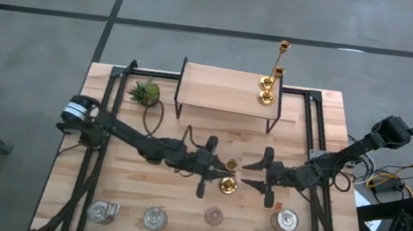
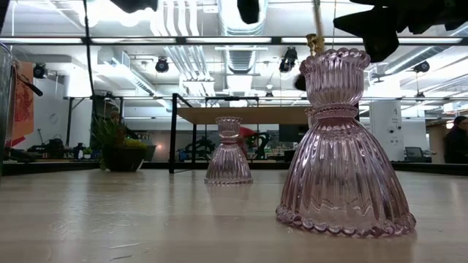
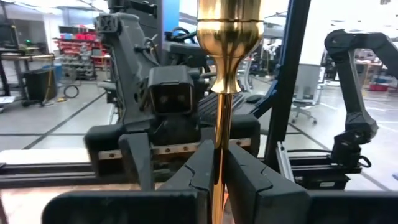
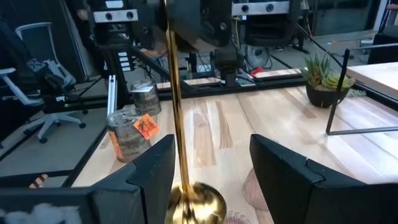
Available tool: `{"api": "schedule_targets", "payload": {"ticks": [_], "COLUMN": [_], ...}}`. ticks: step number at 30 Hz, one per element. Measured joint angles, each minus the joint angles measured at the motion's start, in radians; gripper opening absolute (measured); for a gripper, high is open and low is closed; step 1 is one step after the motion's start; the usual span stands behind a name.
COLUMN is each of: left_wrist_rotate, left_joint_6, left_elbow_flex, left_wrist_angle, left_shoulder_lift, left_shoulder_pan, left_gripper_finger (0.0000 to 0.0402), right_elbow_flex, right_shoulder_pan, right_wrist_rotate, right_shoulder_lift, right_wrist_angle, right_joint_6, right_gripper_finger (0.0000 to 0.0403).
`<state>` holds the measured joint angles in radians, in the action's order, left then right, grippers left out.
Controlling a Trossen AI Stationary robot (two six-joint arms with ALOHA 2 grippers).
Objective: Pick & Place candle stick holders
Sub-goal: Align the gold candle holder on the shelf with the gold candle holders
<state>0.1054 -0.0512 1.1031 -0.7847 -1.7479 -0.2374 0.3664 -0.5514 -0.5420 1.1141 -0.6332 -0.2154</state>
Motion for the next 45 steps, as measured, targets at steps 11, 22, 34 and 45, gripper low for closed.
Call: {"api": "schedule_targets", "payload": {"ticks": [11, 22, 34, 45], "left_wrist_rotate": [-0.019, -0.039, -0.051, -0.043], "left_joint_6": [0.017, 0.031, 0.035, 0.033], "left_elbow_flex": [0.215, 0.224, 0.220, 0.219], "left_wrist_angle": [0.157, 0.148, 0.123, 0.132], "left_shoulder_lift": [-0.127, -0.134, -0.134, -0.134], "left_shoulder_pan": [0.052, 0.051, 0.051, 0.053], "left_gripper_finger": [0.0032, 0.0032, 0.0032, 0.0033], "right_elbow_flex": [-0.002, -0.009, -0.010, -0.011], "right_shoulder_pan": [0.000, 0.000, 0.009, 0.008], "right_wrist_rotate": [0.000, -0.001, 0.004, -0.004], "right_shoulder_lift": [0.000, 0.000, 0.000, 0.000], "right_wrist_angle": [-0.001, -0.001, -0.001, 0.001], "right_joint_6": [0.011, 0.009, -0.001, 0.010], "right_gripper_finger": [0.0203, 0.0168, 0.0046, 0.0015]}}
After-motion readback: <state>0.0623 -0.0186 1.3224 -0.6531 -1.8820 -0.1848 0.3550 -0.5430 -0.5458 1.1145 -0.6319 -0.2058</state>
